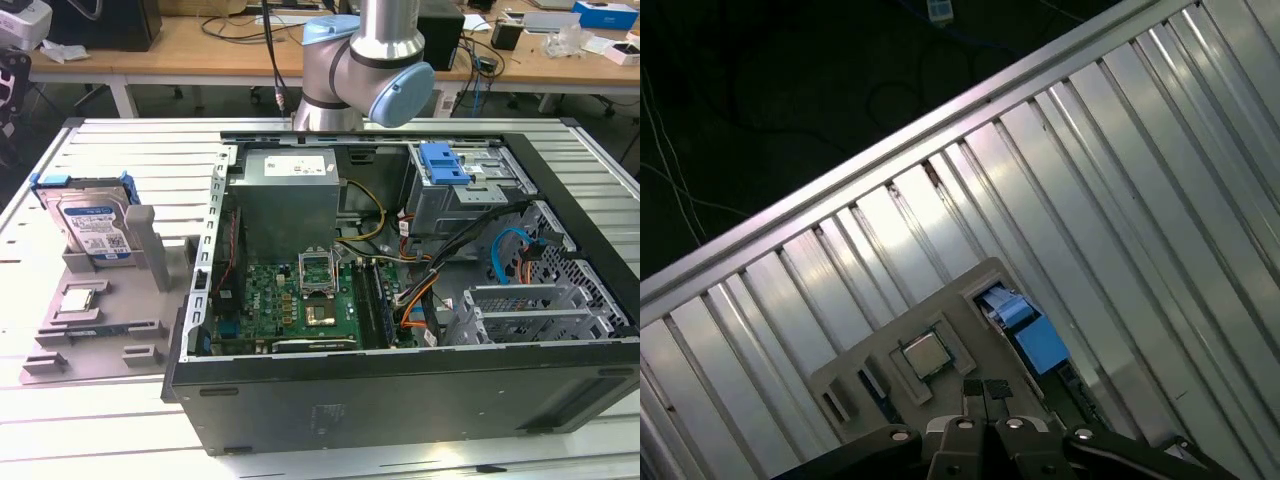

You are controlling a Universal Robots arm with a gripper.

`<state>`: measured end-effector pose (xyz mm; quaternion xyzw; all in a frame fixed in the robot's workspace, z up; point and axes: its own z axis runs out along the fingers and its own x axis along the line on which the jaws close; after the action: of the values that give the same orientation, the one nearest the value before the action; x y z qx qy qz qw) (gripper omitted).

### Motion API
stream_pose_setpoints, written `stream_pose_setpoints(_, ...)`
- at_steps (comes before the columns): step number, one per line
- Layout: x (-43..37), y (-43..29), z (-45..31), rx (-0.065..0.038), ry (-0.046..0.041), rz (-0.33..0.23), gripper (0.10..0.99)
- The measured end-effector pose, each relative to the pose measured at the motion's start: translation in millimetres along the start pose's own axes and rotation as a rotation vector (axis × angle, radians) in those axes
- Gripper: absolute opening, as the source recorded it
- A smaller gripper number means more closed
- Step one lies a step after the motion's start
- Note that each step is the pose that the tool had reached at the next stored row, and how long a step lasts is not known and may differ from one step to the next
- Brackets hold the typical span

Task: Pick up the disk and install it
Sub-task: 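Pick up the disk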

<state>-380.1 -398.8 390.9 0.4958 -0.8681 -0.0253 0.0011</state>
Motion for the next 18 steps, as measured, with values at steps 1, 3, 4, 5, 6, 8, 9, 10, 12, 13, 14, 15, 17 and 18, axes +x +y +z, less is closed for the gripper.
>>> stream_pose_setpoints(1, 0.0, 0.0, 0.0, 0.0, 0.0003, -0.007, 0.106)
stream_pose_setpoints(3, 0.0, 0.0, 0.0, -0.001, 0.0012, -0.025, 0.106)
stream_pose_setpoints(4, 0.0, 0.0, 0.0, -0.001, 0.0017, -0.039, 0.106)
stream_pose_setpoints(5, 0.0, 0.0, 0.0, -0.001, 0.0021, -0.047, 0.106)
stream_pose_setpoints(6, 0.0, 0.0, 0.0, -0.001, 0.0023, -0.054, 0.106)
stream_pose_setpoints(8, 0.0, 0.0, 0.0, -0.002, 0.0032, -0.072, 0.106)
stream_pose_setpoints(9, 0.0, 0.0, 0.0, -0.002, 0.0039, -0.086, 0.106)
stream_pose_setpoints(10, 0.0, 0.0, 0.0, -0.002, 0.0042, -0.094, 0.106)
stream_pose_setpoints(12, 0.0, 0.0, 0.0, -0.003, 0.0049, -0.11, 0.106)
stream_pose_setpoints(13, 0.0, 0.0, 0.0, -0.003, 0.0057, -0.127, 0.106)
stream_pose_setpoints(14, 0.0, 0.0, 0.0, -0.003, 0.0064, -0.144, 0.106)
stream_pose_setpoints(15, 0.0, -0.1, 0.0, -0.004, 0.0067, -0.149, 0.106)
stream_pose_setpoints(17, 0.0, 0.0, 0.0, -0.004, 0.0075, -0.167, 0.106)
stream_pose_setpoints(18, 0.0, 0.0, 0.0, -0.004, 0.0079, -0.176, 0.106)
